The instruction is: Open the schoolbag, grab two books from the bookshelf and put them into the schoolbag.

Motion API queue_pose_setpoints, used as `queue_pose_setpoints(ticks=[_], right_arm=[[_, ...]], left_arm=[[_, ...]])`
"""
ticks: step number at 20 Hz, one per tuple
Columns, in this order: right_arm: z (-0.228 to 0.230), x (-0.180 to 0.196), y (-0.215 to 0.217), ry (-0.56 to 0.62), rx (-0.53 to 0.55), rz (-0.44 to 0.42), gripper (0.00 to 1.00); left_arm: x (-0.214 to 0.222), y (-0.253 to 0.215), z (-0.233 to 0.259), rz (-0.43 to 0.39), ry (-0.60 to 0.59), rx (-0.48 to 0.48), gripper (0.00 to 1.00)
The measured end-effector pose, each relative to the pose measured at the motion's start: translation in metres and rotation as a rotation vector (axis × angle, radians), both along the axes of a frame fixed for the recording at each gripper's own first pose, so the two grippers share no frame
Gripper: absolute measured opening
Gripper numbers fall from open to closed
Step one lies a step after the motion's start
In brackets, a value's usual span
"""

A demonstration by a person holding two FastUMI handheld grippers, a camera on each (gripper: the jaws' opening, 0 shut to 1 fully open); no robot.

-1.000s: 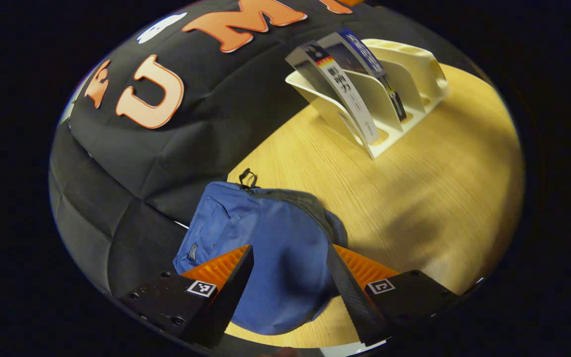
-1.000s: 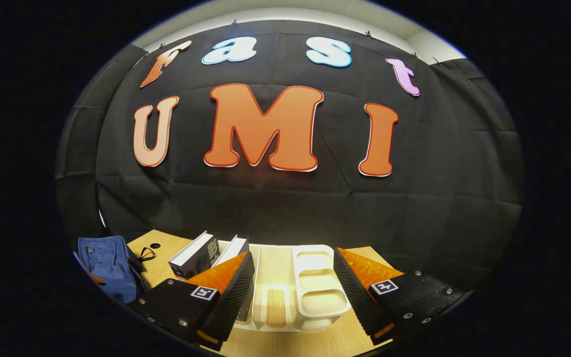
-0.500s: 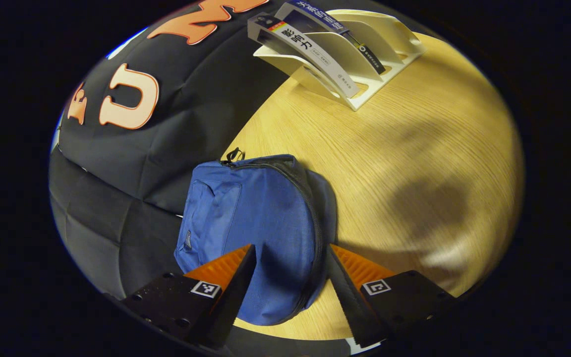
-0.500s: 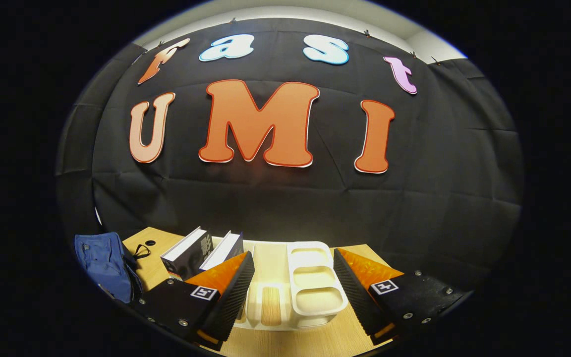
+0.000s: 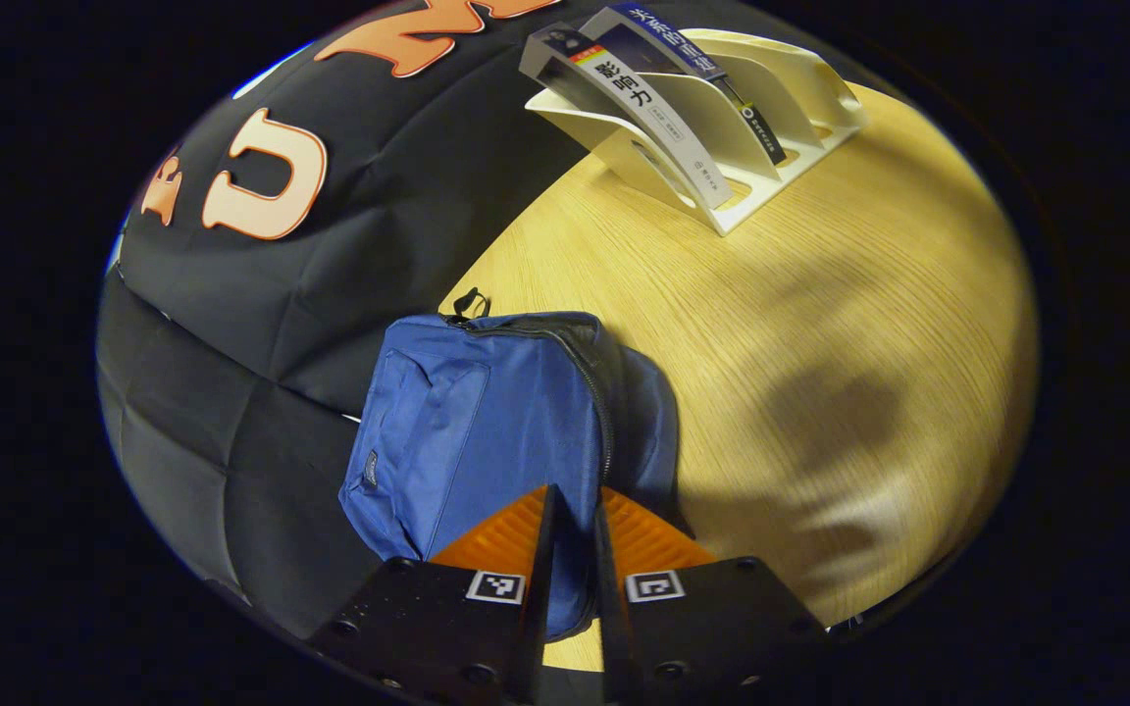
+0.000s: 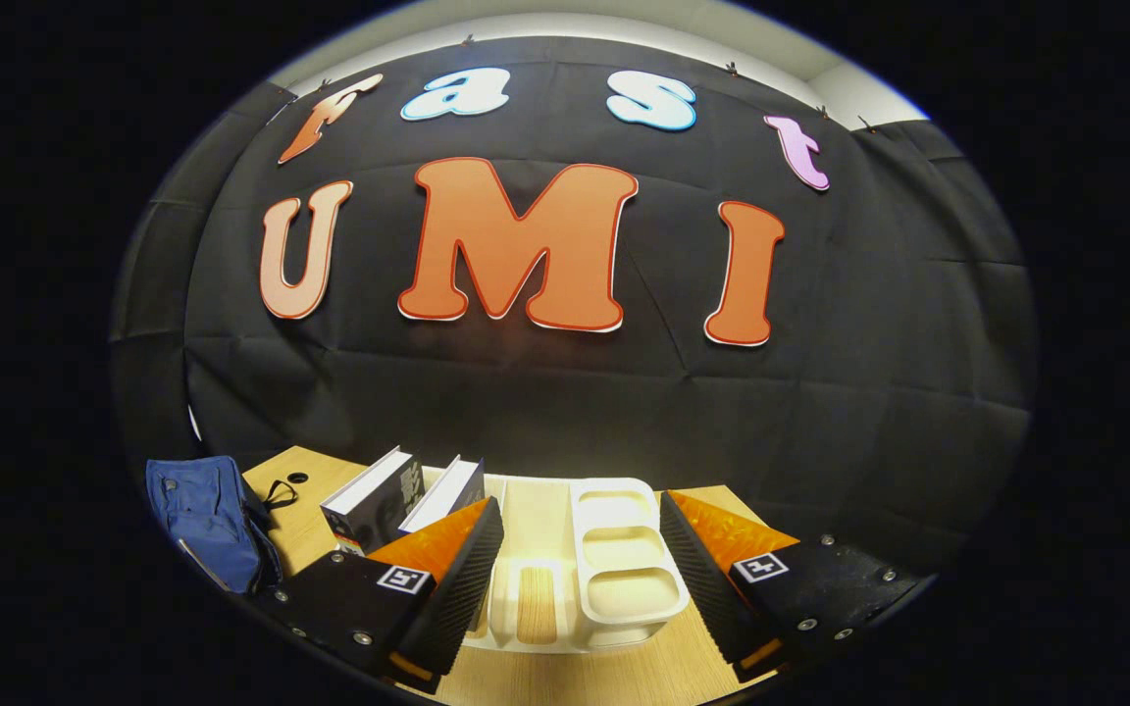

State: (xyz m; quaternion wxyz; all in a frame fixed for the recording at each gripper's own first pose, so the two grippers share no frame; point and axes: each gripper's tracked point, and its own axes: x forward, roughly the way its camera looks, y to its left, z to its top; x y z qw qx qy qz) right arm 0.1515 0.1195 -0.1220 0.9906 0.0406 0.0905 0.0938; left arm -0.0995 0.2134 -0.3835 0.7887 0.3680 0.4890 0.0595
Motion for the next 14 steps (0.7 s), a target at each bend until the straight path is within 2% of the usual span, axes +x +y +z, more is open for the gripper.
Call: queue_pose_setpoints(ticks=[1,2,4,8,14], right_arm=[[0.0,0.0,0.001,-0.001,0.0,0.003,0.96],[0.0,0.0,0.003,0.0,0.001,0.005,0.96],[0.001,-0.002,0.007,0.002,0.008,0.016,0.96],[0.007,-0.006,0.03,0.013,0.014,0.075,0.96],[0.017,-0.014,0.1,0.094,0.027,0.247,0.96]], left_arm=[[0.002,0.002,0.004,0.008,-0.009,0.0,0.2],[0.002,0.001,0.008,0.013,-0.008,-0.019,0.1],[0.008,0.001,0.016,0.034,-0.015,-0.055,0.07],[0.025,0.007,0.05,0.09,-0.065,-0.159,0.04],[0.048,0.023,0.111,0.108,-0.145,-0.249,0.04]])
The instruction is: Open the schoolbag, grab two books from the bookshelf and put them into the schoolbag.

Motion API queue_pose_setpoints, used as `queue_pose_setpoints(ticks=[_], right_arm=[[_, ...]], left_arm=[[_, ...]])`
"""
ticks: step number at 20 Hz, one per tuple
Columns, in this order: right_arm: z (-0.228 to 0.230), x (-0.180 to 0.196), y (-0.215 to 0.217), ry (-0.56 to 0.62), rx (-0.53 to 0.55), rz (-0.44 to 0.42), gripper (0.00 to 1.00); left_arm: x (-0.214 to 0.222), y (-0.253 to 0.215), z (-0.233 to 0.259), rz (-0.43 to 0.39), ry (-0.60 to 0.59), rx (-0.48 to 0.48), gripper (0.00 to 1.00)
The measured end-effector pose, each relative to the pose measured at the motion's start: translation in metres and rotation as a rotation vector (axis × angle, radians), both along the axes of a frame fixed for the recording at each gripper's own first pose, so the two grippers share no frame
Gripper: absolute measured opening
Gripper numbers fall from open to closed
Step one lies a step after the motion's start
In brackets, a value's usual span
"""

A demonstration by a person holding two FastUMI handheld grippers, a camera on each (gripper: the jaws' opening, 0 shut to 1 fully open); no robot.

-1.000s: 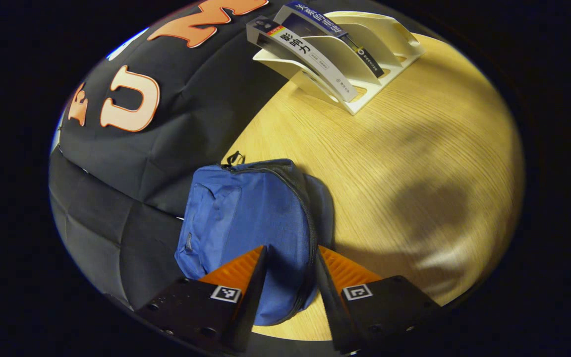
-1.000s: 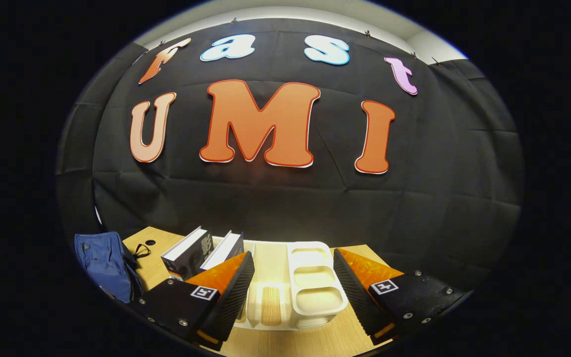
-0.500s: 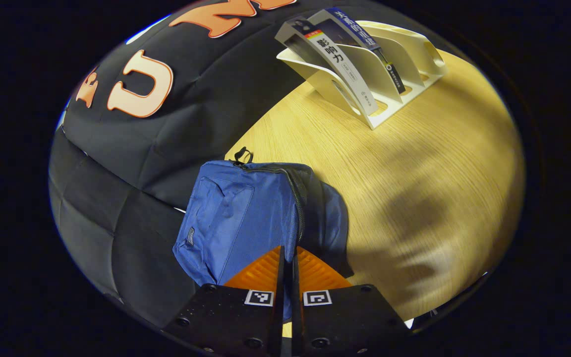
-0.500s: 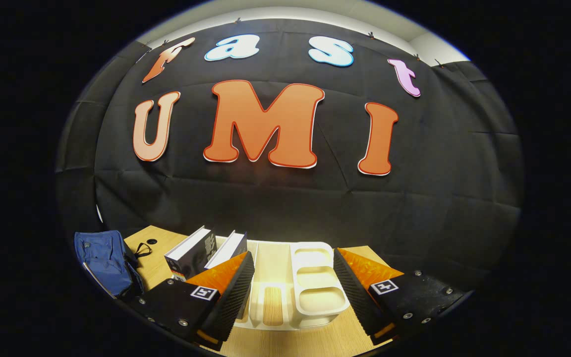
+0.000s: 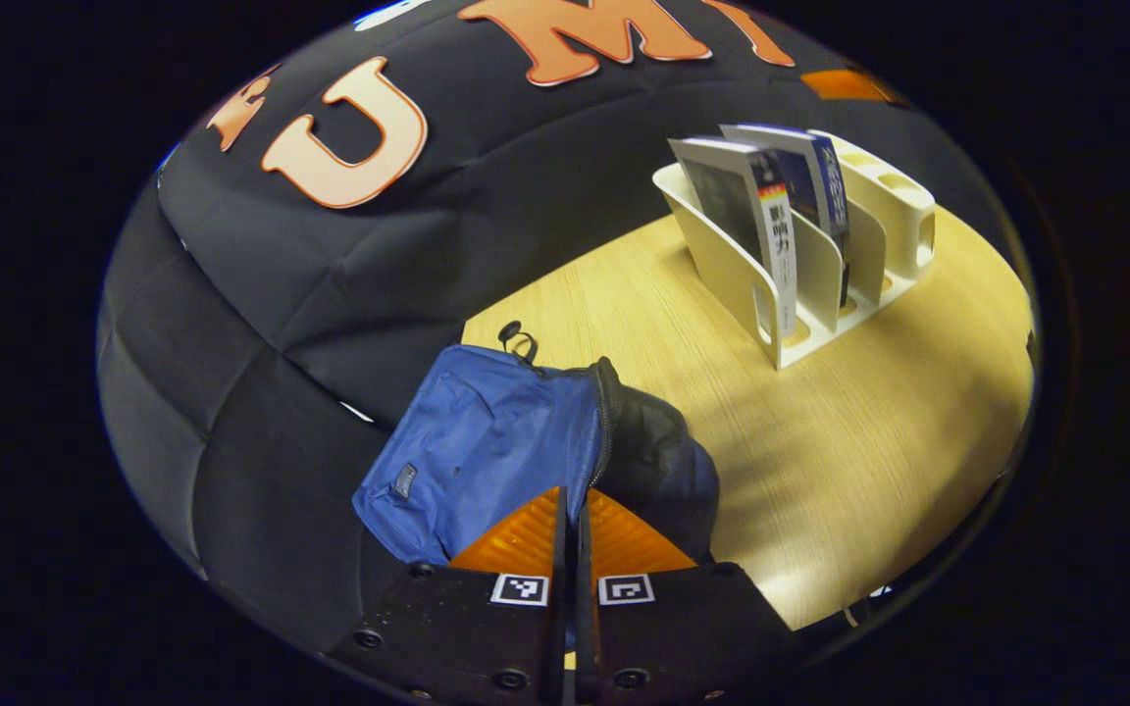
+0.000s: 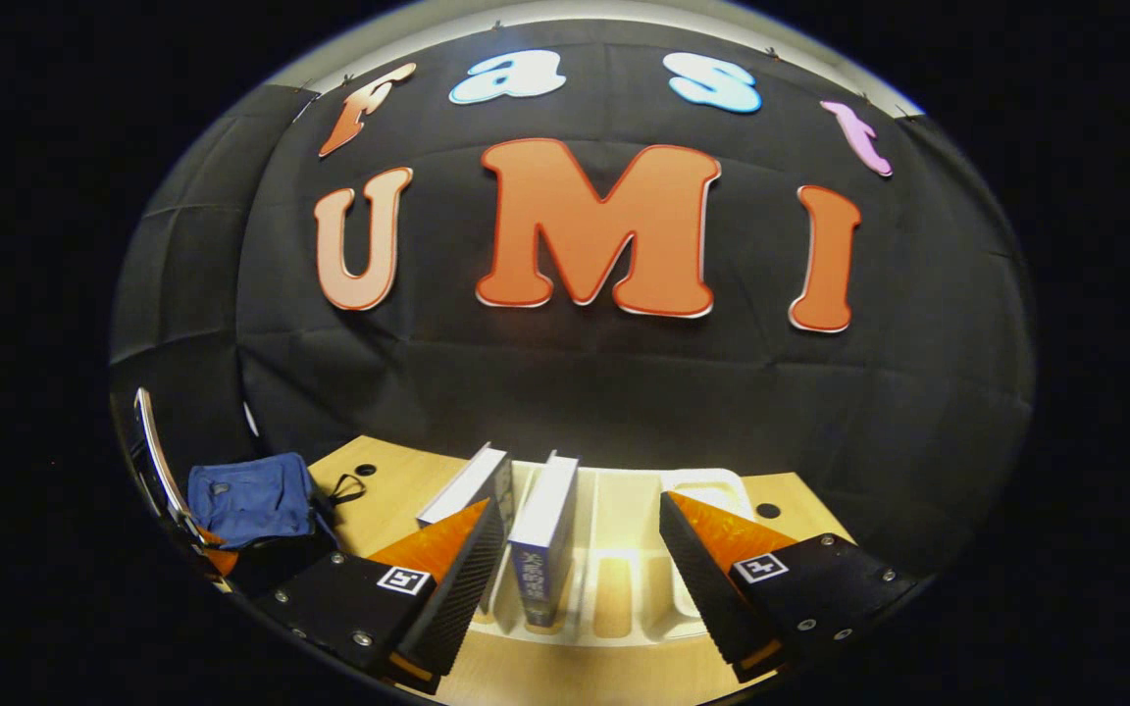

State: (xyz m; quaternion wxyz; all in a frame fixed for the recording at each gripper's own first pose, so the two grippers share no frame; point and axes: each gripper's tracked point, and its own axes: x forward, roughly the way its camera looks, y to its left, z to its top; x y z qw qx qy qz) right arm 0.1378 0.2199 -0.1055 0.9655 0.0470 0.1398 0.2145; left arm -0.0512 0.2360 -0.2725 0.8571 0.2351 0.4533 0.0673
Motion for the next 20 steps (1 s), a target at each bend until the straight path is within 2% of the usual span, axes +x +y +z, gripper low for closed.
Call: queue_pose_setpoints(ticks=[4,8,11,14,20], right_arm=[[0.009,-0.002,0.043,0.037,-0.029,0.093,0.96],[0.009,0.013,0.074,0.1,-0.077,0.123,0.96],[-0.004,0.025,0.096,0.203,-0.106,0.138,0.96],[-0.024,0.043,0.108,0.307,-0.154,0.113,0.96],[-0.071,0.054,0.132,0.541,-0.281,0.155,0.97]], left_arm=[[0.019,0.025,0.044,0.054,-0.077,-0.07,0.02],[0.036,0.058,0.075,0.119,-0.133,-0.164,0.02],[0.048,0.078,0.092,0.143,-0.167,-0.226,0.02],[0.055,0.088,0.104,0.151,-0.187,-0.29,0.02],[0.079,0.114,0.106,0.155,-0.2,-0.387,0.01]])
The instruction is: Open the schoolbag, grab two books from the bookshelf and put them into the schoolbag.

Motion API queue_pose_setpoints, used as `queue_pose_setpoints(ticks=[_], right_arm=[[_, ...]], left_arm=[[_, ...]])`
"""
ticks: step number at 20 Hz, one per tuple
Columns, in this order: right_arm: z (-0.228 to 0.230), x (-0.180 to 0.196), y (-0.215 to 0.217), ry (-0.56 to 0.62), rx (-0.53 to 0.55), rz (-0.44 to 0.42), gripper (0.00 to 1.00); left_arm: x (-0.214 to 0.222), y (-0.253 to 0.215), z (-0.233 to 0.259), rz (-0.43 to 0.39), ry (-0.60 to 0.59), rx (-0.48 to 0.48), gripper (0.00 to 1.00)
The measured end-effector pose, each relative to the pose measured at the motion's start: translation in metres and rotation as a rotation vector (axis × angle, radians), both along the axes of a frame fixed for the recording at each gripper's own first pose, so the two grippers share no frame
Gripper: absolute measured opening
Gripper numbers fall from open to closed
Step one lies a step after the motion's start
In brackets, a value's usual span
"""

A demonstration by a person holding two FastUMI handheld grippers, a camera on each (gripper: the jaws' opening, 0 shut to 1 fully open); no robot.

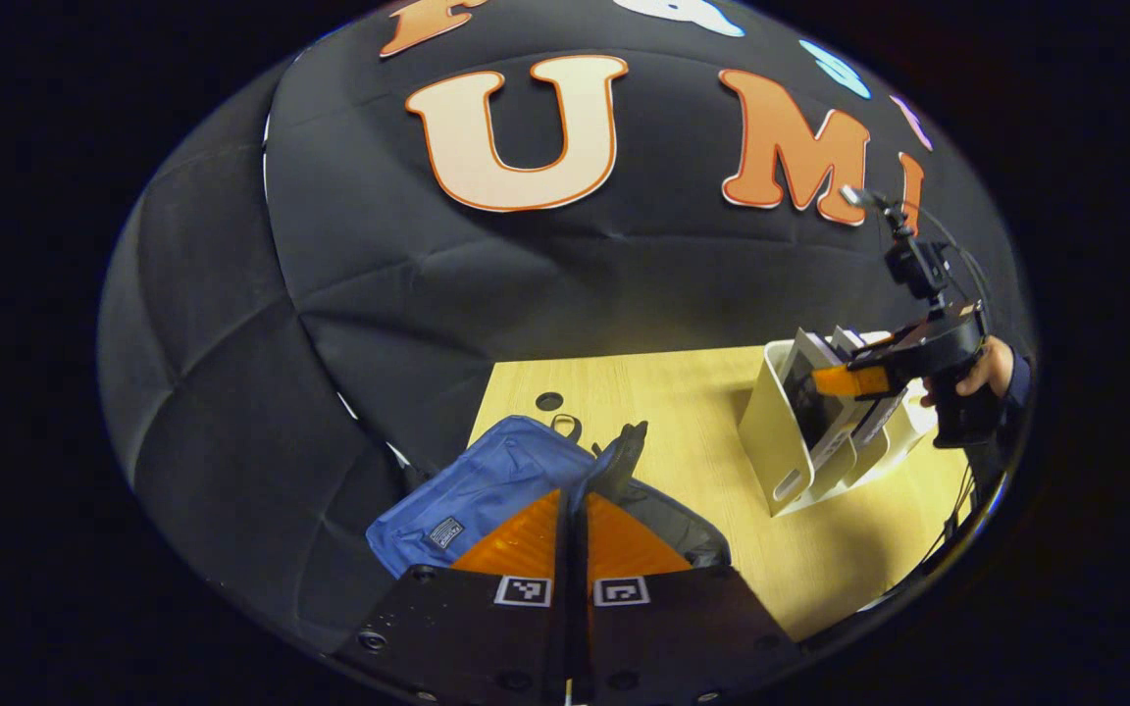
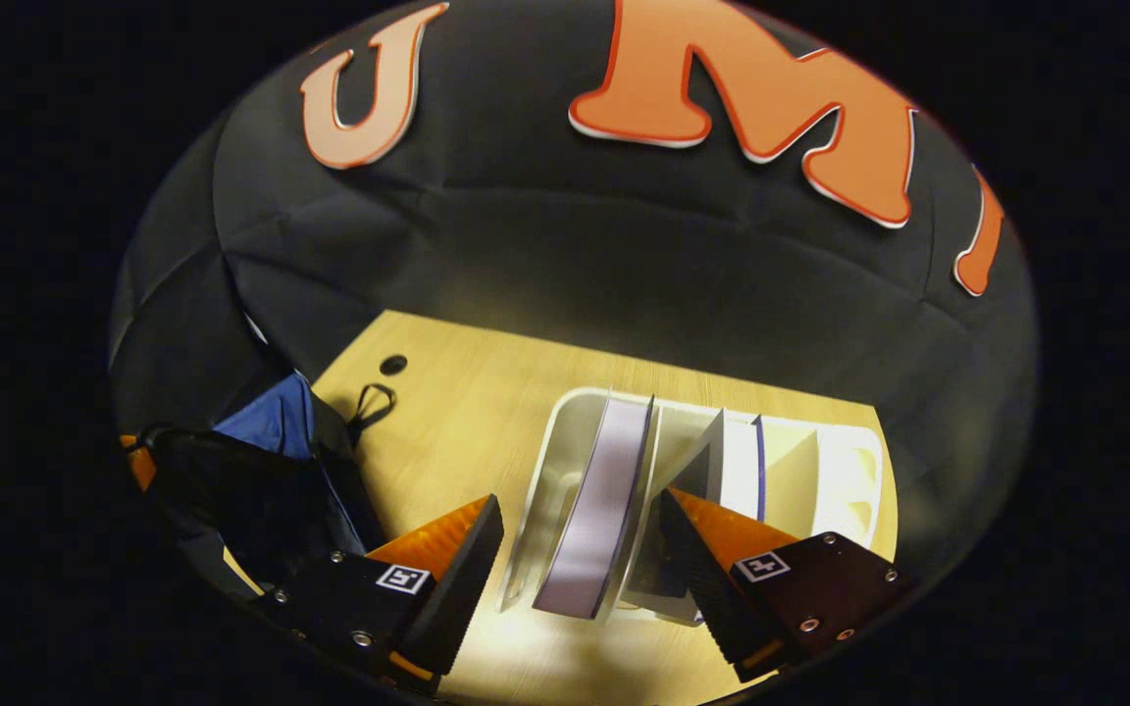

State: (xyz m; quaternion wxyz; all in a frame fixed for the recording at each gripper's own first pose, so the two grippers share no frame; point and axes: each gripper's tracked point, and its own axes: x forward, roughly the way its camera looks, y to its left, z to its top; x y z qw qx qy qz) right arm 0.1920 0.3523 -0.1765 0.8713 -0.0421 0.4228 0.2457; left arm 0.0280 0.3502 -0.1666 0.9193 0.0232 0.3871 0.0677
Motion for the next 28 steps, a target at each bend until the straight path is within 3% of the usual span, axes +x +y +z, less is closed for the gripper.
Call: queue_pose_setpoints(ticks=[4,8,10,14,16,17,18,19,23,28], right_arm=[[-0.019,0.014,-0.001,0.084,-0.058,-0.043,0.95],[-0.028,0.017,0.014,0.178,-0.078,-0.034,0.93],[-0.04,0.013,0.014,0.225,-0.116,-0.019,0.86],[-0.065,0.01,0.004,0.275,-0.214,-0.024,0.64],[-0.069,0.006,0.01,0.32,-0.2,-0.026,0.43],[-0.068,0.004,0.008,0.331,-0.205,-0.027,0.47],[-0.069,0.004,0.008,0.338,-0.199,-0.029,0.39],[-0.069,0.004,0.007,0.345,-0.19,-0.032,0.46],[-0.066,-0.001,-0.004,0.39,-0.116,-0.053,0.41],[-0.041,-0.006,-0.024,0.364,-0.031,-0.078,0.41]], left_arm=[[0.008,0.015,0.012,-0.015,-0.014,-0.035,0.01],[0.017,0.013,0.006,-0.046,-0.015,-0.064,0.01],[0.019,0.01,0.005,-0.053,-0.015,-0.086,0.01],[0.017,0.005,0.005,-0.067,-0.009,-0.108,0.01],[0.017,0.004,0.003,-0.071,-0.008,-0.111,0.01],[0.017,0.004,0.002,-0.068,-0.007,-0.118,0.01],[0.017,0.003,0.003,-0.067,-0.006,-0.119,0.01],[0.017,0.002,0.002,-0.061,-0.005,-0.128,0.01],[0.012,0.0,0.0,-0.052,-0.001,-0.143,0.01],[0.012,0.0,0.002,-0.067,0.016,-0.13,0.01]])
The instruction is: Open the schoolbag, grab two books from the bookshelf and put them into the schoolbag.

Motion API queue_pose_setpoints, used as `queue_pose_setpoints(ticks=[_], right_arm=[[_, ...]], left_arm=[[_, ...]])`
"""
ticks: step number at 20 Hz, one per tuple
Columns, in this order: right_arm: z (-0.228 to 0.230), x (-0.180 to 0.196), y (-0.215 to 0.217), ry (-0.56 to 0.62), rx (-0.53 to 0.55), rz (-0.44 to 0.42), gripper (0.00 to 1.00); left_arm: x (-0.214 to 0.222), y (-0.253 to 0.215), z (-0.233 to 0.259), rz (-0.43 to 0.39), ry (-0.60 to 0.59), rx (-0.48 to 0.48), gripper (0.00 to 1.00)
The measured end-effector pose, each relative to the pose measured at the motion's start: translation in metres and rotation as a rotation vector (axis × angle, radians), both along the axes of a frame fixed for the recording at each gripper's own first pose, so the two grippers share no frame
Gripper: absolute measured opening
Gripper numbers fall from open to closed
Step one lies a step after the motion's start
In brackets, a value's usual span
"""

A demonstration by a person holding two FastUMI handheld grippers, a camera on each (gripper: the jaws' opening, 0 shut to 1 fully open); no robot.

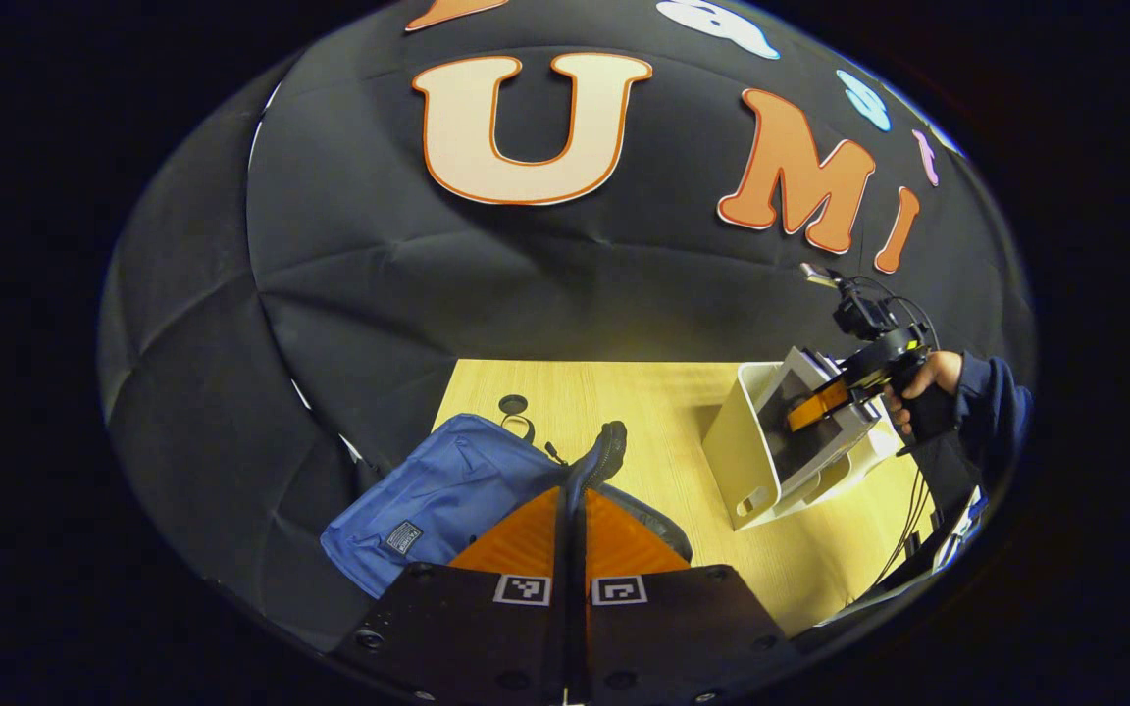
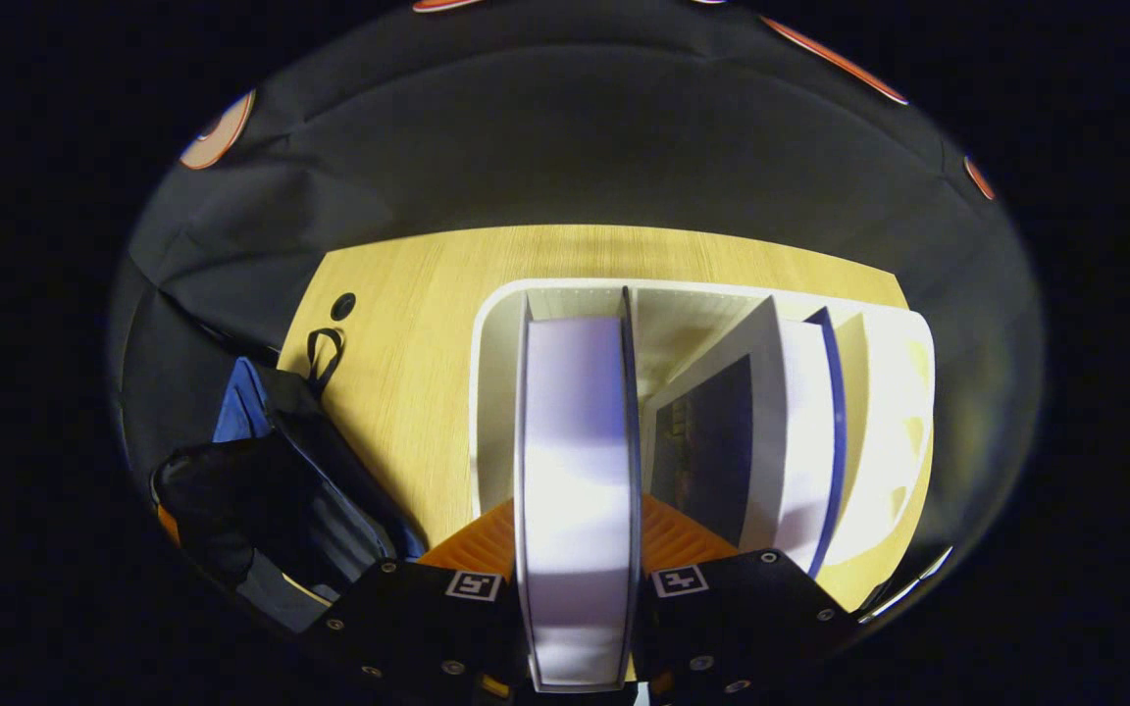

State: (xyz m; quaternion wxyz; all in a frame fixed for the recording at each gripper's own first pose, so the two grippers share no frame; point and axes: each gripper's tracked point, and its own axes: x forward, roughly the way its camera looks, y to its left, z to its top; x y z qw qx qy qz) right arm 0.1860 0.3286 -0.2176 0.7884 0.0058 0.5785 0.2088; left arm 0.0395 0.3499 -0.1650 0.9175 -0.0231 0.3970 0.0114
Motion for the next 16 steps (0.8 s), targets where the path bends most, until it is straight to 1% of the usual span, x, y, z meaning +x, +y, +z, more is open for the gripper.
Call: queue_pose_setpoints(ticks=[7,12,16], right_arm=[[0.076,-0.021,-0.028,-0.086,0.163,-0.008,0.41],[0.121,-0.03,-0.06,-0.156,0.229,-0.039,0.41],[0.156,-0.048,-0.059,-0.177,0.361,-0.063,0.4]], left_arm=[[0.0,0.002,0.0,-0.011,0.015,0.015,0.01],[0.002,0.003,-0.001,-0.027,0.024,0.032,0.01],[0.003,0.004,0.0,-0.029,0.031,0.043,0.01]])
